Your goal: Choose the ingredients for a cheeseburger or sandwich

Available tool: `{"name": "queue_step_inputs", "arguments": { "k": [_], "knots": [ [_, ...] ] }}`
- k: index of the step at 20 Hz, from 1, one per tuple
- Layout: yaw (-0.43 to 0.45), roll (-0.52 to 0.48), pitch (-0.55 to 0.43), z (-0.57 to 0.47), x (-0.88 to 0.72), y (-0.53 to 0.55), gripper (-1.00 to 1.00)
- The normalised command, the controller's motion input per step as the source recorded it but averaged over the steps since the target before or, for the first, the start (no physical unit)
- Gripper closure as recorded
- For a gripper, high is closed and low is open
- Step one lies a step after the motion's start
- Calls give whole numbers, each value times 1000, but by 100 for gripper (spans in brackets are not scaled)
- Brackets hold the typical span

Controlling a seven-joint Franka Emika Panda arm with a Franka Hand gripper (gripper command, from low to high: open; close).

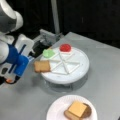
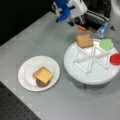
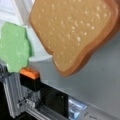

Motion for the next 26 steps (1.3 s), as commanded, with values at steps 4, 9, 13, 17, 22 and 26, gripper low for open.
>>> {"name": "queue_step_inputs", "arguments": {
  "k": [4, 9, 13, 17, 22, 26],
  "knots": [
    [199, 442, 79, -99, 376, -283, -100],
    [211, 418, 57, -129, 297, -269, -100],
    [197, 344, 32, -86, 265, -261, -100],
    [182, 342, 16, -147, 214, -228, -100],
    [98, 404, -13, -280, 146, -157, -100],
    [19, 424, -36, -244, 129, -120, -100]
  ]
}}
